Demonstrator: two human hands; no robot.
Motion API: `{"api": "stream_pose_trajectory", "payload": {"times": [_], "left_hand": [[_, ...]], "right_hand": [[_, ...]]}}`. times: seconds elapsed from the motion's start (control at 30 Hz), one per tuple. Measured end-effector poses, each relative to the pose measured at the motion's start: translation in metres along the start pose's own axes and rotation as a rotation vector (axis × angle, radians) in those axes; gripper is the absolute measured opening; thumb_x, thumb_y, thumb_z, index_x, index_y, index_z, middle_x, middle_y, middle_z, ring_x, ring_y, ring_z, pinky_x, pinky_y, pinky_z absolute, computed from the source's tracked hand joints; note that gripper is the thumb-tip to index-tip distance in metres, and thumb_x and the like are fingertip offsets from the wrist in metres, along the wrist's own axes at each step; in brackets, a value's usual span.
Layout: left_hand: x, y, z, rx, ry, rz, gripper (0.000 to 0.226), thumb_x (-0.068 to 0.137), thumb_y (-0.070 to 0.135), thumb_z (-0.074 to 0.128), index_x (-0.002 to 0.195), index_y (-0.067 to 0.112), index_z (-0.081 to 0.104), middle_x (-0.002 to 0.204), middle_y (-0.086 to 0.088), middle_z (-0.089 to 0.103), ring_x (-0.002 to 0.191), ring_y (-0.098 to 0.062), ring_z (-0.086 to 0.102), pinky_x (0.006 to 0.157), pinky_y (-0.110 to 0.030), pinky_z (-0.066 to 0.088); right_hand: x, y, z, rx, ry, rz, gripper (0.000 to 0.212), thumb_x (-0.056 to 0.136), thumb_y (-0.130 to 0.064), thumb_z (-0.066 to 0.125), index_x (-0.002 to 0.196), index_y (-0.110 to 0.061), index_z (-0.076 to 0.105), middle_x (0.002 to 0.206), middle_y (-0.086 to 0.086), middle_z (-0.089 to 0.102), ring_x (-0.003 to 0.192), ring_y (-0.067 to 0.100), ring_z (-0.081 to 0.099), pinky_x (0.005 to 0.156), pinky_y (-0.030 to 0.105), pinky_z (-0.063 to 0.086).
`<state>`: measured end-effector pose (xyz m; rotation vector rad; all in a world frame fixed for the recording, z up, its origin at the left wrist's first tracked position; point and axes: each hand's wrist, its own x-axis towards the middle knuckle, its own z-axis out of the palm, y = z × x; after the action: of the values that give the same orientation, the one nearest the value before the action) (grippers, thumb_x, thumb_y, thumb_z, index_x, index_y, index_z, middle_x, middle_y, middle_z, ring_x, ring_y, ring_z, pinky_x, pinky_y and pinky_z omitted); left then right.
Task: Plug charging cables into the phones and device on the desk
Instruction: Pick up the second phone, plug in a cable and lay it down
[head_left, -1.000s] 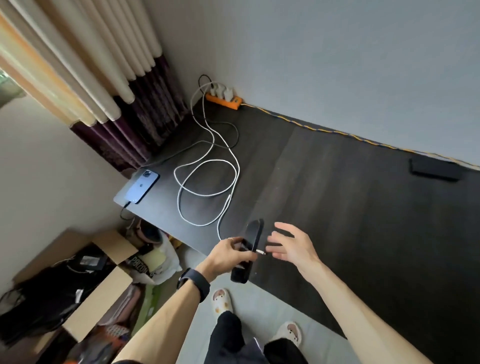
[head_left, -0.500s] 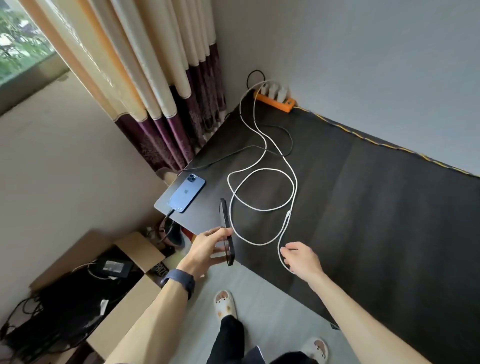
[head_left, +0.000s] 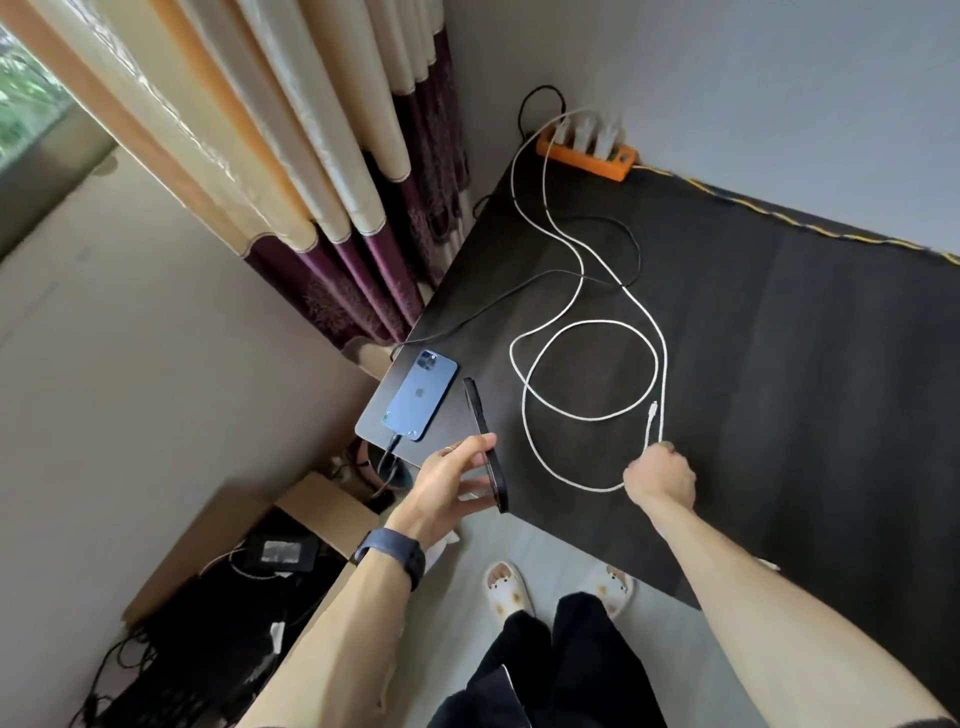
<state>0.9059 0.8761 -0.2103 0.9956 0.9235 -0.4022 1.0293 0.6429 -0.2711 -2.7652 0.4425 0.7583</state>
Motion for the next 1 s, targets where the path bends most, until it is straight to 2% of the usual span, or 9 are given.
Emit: {"api": "stream_pose_trajectory", "payload": {"times": [0.13, 0.2, 0.37, 0.47, 0.6, 0.7, 0.8, 0.87, 1.0], "left_hand": [[0.007, 0.01, 0.001, -0.03, -0.03, -0.023, 0.063, 0.059, 0.049, 0.088, 0.104, 0.015, 0.059, 0.104, -0.011, 0.064, 0.09, -0.031, 0.064, 0.1, -0.05, 0.05], [0.01, 0.016, 0.008, -0.026, -0.037, -0.03, 0.064, 0.059, 0.048, 0.089, 0.105, 0.015, 0.06, 0.106, -0.012, 0.062, 0.092, -0.032, 0.065, 0.104, -0.053, 0.048], [0.01, 0.029, 0.031, -0.156, -0.044, -0.028, 0.059, 0.069, 0.043, 0.084, 0.115, 0.01, 0.067, 0.106, -0.014, 0.06, 0.091, -0.034, 0.069, 0.1, -0.057, 0.051], [0.006, 0.036, 0.048, -0.256, -0.041, -0.032, 0.047, 0.079, 0.039, 0.078, 0.108, 0.006, 0.06, 0.089, -0.012, 0.064, 0.091, -0.034, 0.067, 0.102, -0.059, 0.049], [0.002, 0.042, 0.069, -0.328, -0.034, -0.053, 0.049, 0.08, 0.043, 0.076, 0.104, 0.005, 0.056, 0.099, -0.015, 0.058, 0.101, -0.035, 0.06, 0.094, -0.052, 0.057], [0.0, 0.041, 0.08, -0.372, -0.049, -0.058, 0.058, 0.079, 0.046, 0.075, 0.113, 0.003, 0.057, 0.111, -0.018, 0.062, 0.104, -0.036, 0.066, 0.082, -0.046, 0.062], [0.001, 0.039, 0.087, -0.403, -0.048, -0.059, 0.065, 0.08, 0.047, 0.075, 0.121, 0.0, 0.055, 0.119, -0.02, 0.065, 0.113, -0.036, 0.068, 0.091, -0.047, 0.058], [0.001, 0.037, 0.091, -0.42, -0.042, -0.06, 0.07, 0.081, 0.048, 0.074, 0.126, -0.001, 0.053, 0.128, -0.021, 0.065, 0.114, -0.036, 0.068, 0.094, -0.048, 0.057], [-0.003, 0.037, 0.101, -0.449, -0.033, -0.057, 0.07, 0.081, 0.046, 0.075, 0.128, -0.001, 0.051, 0.129, -0.023, 0.065, 0.101, -0.036, 0.073, 0.085, -0.046, 0.06]], "right_hand": [[-0.009, 0.016, -0.001, -0.035, -0.026, -0.015, 0.039, 0.093, -0.021, 0.059, 0.118, 0.008, 0.049, 0.117, 0.027, 0.066, 0.109, 0.045, 0.064, 0.081, 0.043, 0.054], [-0.016, 0.03, -0.004, -0.001, -0.04, -0.015, 0.04, 0.093, -0.023, 0.059, 0.117, 0.007, 0.047, 0.116, 0.026, 0.066, 0.108, 0.044, 0.065, 0.083, 0.043, 0.052], [-0.043, 0.043, -0.024, 0.286, 0.026, -0.189, 0.002, 0.091, -0.007, 0.052, 0.09, -0.008, 0.051, 0.102, 0.016, 0.059, 0.1, 0.042, 0.059, 0.082, 0.041, 0.04], [-0.072, 0.035, -0.042, 0.401, 0.065, -0.299, 0.007, 0.094, -0.014, 0.05, 0.09, -0.011, 0.045, 0.094, 0.006, 0.057, 0.091, 0.037, 0.058, 0.074, 0.038, 0.037], [-0.106, 0.021, -0.066, 0.274, -0.008, -0.495, 0.033, 0.098, -0.057, 0.039, 0.087, -0.027, 0.048, 0.079, -0.01, 0.061, 0.08, 0.023, 0.058, 0.07, 0.039, 0.046], [-0.111, 0.019, -0.067, 0.374, -0.014, -0.65, 0.029, 0.101, -0.044, 0.045, 0.08, -0.024, 0.049, 0.063, -0.009, 0.055, 0.065, 0.019, 0.051, 0.063, 0.039, 0.044], [-0.108, 0.017, -0.066, 0.437, -0.052, -0.698, 0.021, 0.103, -0.03, 0.045, 0.097, -0.021, 0.063, 0.064, -0.017, 0.056, 0.063, 0.007, 0.049, 0.065, 0.031, 0.038], [-0.108, 0.015, -0.068, 0.423, 0.0, -0.701, 0.021, 0.102, -0.037, 0.045, 0.103, -0.027, 0.064, 0.072, -0.017, 0.061, 0.068, 0.008, 0.054, 0.066, 0.032, 0.043], [-0.107, 0.011, -0.074, 0.403, 0.09, -0.684, 0.026, 0.099, -0.051, 0.047, 0.098, -0.03, 0.062, 0.087, -0.009, 0.069, 0.081, 0.016, 0.063, 0.069, 0.04, 0.052]]}}
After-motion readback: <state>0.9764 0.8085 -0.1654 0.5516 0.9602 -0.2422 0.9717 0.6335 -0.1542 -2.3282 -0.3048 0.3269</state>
